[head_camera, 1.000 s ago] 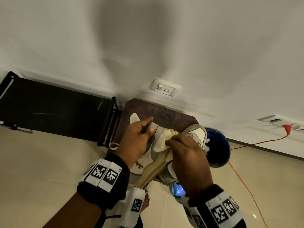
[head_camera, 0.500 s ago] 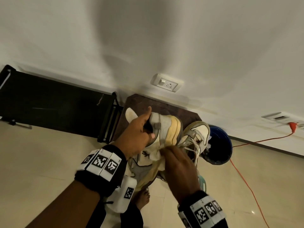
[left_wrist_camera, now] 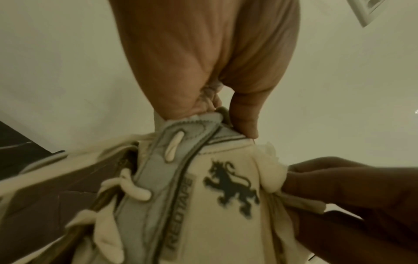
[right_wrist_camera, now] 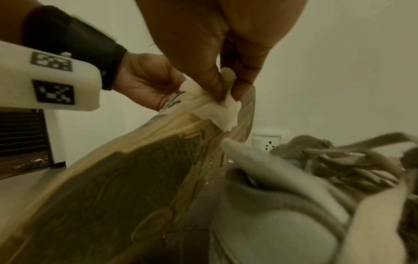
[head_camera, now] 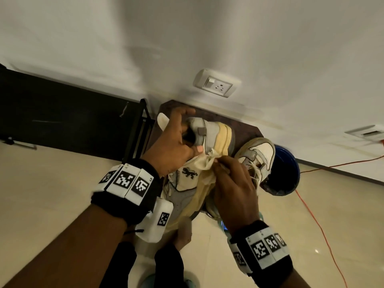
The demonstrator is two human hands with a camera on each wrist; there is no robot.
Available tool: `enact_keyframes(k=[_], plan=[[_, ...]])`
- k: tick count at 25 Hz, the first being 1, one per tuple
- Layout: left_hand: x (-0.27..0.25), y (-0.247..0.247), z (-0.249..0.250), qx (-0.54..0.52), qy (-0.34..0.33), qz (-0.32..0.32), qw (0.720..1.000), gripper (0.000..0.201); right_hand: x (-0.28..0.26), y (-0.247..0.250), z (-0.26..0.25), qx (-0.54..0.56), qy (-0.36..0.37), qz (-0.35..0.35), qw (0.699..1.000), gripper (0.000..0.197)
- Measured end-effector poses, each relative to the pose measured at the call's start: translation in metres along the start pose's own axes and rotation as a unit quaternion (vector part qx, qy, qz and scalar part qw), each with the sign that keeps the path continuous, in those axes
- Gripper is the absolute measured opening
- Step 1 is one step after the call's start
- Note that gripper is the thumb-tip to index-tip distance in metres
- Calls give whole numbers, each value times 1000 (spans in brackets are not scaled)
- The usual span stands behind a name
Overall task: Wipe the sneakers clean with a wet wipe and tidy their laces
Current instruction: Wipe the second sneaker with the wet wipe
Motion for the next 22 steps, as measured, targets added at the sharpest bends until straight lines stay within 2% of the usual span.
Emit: enact_keyframes(k=[2, 5, 7, 12, 14, 18, 22], plan=[[4, 1, -1, 19, -12, 9, 1000, 62, -5, -8, 1, -17, 3, -18, 1000, 30], [6, 2, -2, 22, -16, 19, 999, 54, 1, -7, 5, -20, 24, -20, 999, 29], [6, 4, -5, -6, -8, 28, 1000, 50, 18, -1, 15, -11, 29, -9, 999, 28], [7, 2, -14, -92, 30, 21, 995, 44, 68, 15, 42, 32, -19, 18, 999, 21], [7, 4, -16, -111, 36, 26, 993, 43, 57, 10, 26, 35, -2, 10, 999, 21], [10, 13, -22, -120, 57, 43, 990, 42, 11, -16, -8, 10, 53, -61, 997, 29], [13, 13, -24, -131, 65, 33, 989, 40, 44, -8, 13, 26, 9, -32, 999, 20]])
Point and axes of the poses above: each hand's wrist, its own x-axis towards the middle knuckle, its own y-axis out of the back of the hand, z = x × y, the point moved 10 cm from there along x, towards the middle knuckle
